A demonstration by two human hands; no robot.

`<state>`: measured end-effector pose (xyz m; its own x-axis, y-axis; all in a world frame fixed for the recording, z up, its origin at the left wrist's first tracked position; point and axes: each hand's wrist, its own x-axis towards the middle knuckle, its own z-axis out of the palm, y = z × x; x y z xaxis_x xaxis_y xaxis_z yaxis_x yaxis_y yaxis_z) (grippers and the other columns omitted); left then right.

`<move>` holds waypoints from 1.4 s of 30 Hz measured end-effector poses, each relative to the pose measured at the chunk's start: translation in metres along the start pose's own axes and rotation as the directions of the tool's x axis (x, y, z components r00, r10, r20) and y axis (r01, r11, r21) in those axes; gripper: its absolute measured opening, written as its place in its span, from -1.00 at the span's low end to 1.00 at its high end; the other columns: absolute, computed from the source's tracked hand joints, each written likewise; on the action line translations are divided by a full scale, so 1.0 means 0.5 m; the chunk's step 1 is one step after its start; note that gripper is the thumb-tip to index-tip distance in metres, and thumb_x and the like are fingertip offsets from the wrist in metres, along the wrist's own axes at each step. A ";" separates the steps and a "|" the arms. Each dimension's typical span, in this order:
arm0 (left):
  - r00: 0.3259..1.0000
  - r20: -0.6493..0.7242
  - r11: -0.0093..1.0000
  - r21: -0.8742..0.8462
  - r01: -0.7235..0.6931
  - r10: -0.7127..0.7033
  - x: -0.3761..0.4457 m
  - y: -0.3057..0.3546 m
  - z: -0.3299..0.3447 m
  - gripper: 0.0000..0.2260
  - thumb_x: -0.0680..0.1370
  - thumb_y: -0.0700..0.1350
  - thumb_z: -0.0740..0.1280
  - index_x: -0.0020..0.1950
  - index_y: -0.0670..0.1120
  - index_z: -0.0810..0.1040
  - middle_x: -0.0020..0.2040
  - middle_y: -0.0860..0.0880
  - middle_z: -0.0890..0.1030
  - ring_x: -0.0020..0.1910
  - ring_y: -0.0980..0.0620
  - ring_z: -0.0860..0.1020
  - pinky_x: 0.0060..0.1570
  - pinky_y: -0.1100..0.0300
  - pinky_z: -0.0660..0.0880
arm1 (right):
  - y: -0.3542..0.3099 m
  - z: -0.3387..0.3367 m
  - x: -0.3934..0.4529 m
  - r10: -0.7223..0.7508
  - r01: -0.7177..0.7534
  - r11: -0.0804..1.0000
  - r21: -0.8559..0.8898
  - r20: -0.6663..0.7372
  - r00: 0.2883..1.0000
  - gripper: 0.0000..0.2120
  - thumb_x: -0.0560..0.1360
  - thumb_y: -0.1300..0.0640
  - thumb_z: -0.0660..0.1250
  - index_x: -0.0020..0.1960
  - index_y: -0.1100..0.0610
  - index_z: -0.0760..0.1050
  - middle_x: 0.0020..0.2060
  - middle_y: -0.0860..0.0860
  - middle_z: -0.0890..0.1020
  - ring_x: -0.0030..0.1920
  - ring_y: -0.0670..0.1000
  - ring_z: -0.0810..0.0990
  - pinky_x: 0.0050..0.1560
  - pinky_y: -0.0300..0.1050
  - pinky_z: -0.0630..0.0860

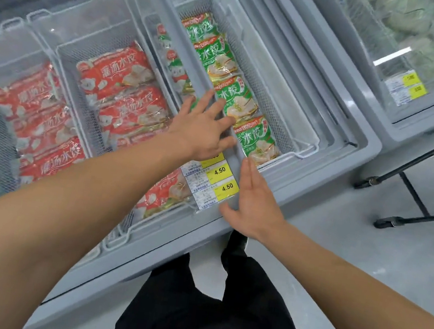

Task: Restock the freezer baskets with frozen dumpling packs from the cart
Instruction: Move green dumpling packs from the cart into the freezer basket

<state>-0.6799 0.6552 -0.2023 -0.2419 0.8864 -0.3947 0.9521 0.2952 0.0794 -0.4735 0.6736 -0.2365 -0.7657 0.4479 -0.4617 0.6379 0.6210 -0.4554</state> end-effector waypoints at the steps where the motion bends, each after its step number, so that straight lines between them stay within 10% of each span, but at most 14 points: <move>1: 1.000 -0.006 1.000 -0.001 -0.019 0.019 -0.002 -0.004 -0.001 -0.47 0.63 0.31 -0.02 0.55 0.13 0.25 0.65 -0.08 0.02 0.62 -0.18 -0.16 0.53 -0.31 -0.14 | -0.006 0.005 -0.002 0.021 -0.021 0.999 -0.026 -0.014 1.000 0.01 0.49 -0.23 0.23 0.59 0.24 -0.30 0.60 0.14 -0.21 0.61 0.10 -0.15 0.58 0.02 -0.03; 27: 0.995 -0.018 0.995 -0.029 -0.097 0.096 -0.329 -0.239 0.144 -0.43 0.62 0.32 0.01 0.55 0.07 0.27 0.63 -0.04 0.10 0.62 -0.11 -0.21 0.51 -0.34 -0.04 | -0.365 0.270 -0.101 0.035 -0.038 0.971 -0.235 -0.016 0.999 -0.05 0.37 -0.39 -0.16 0.63 0.10 -0.14 0.59 0.22 -0.23 0.57 0.25 0.00 0.53 0.14 0.00; 42: 0.998 0.054 0.999 -0.007 0.032 -0.032 -0.528 -0.351 0.212 -0.36 0.61 0.36 -0.08 0.57 0.04 0.24 0.65 -0.07 0.03 0.62 -0.14 -0.19 0.50 -0.36 0.01 | -0.545 0.391 -0.148 -0.036 0.062 0.959 -0.277 0.096 0.995 -0.12 0.55 -0.31 0.10 0.62 0.10 -0.24 0.57 0.21 -0.31 0.59 0.22 -0.13 0.55 0.10 -0.08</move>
<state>-0.7634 0.3318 -0.2089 -0.2616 0.8561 -0.4457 0.9426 0.3259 0.0729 -0.5744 0.3454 -0.2272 -0.7768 0.3614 -0.5157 0.5415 0.8014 -0.2540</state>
